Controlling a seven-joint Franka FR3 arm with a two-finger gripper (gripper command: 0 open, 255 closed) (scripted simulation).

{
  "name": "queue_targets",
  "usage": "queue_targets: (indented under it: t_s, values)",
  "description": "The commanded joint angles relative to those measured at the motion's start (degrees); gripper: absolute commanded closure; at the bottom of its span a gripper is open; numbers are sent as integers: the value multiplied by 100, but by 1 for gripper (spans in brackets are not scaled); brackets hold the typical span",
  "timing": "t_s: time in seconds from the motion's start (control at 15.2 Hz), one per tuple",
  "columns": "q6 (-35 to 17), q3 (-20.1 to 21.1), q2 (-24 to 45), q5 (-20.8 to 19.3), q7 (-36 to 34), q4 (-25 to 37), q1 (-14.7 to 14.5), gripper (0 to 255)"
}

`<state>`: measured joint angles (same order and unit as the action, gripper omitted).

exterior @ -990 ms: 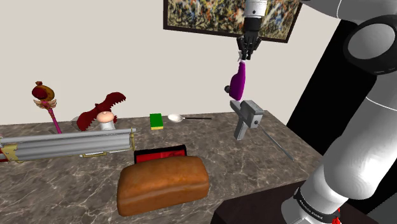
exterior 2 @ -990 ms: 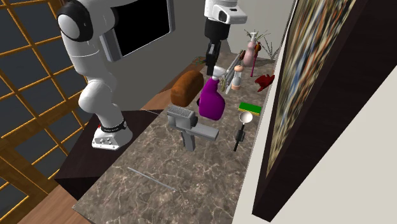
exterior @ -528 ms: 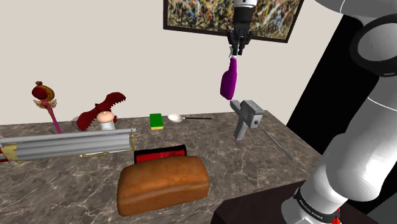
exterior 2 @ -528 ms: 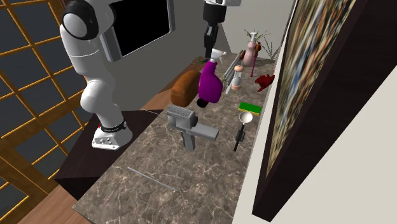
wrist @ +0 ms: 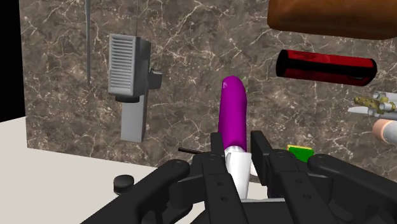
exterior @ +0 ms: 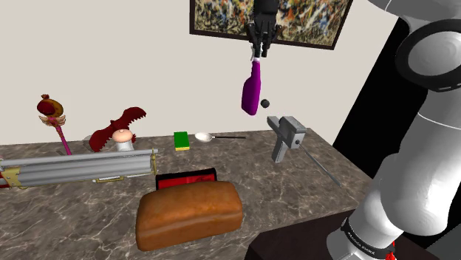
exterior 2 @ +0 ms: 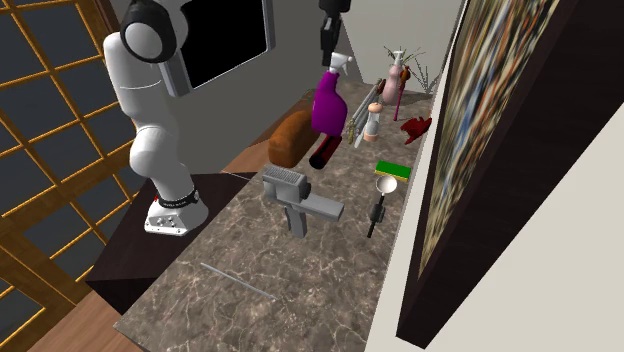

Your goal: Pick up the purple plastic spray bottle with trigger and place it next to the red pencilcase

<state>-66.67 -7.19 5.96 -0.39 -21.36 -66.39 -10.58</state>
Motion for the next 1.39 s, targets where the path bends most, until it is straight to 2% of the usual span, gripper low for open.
queue_targets:
  t_s: [0.0,0.26,0.33,0.46,0.73,1.32]
  values:
    - [246,123,224,43,-301,465,-154,255]
    - [794,318,855,119,-829,1641,-445,255]
    - [1135,388,1271,151,-1035,2397,-556,255]
    - [740,383,919,128,-1040,1650,-587,255]
    - [162,390,478,97,-1051,631,-616,255]
    - [-815,402,-88,63,-1070,-911,-642,255]
